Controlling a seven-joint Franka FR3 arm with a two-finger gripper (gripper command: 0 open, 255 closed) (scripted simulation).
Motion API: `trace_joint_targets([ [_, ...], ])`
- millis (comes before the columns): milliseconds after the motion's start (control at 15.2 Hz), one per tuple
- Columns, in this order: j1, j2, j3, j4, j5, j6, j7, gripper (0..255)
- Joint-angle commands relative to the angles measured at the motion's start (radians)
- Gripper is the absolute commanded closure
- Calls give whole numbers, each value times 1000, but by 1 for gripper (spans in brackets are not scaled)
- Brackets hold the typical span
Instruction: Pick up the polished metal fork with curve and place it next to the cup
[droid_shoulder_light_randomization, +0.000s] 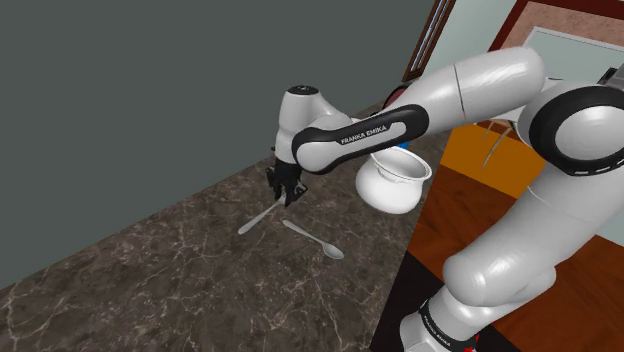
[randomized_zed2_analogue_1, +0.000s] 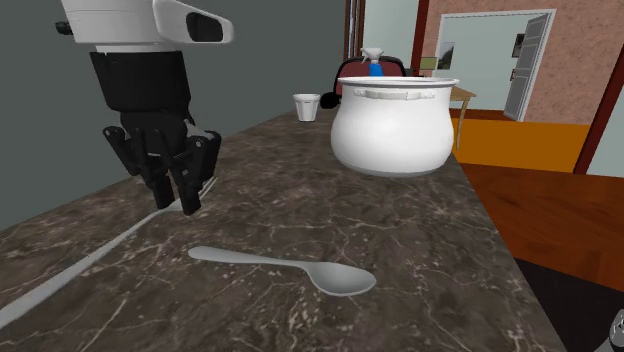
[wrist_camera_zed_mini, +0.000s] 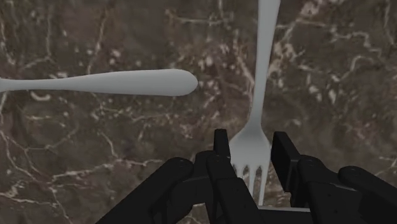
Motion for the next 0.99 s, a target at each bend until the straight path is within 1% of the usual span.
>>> trace_joint_targets([
  [0, -3, -22, 2, 11, 23, -25, -17, 255],
  [462, -8, -85, 0, 58, 84, -113, -65, 255],
  [924, -10, -133, -8, 117, 126, -203, -100, 255],
])
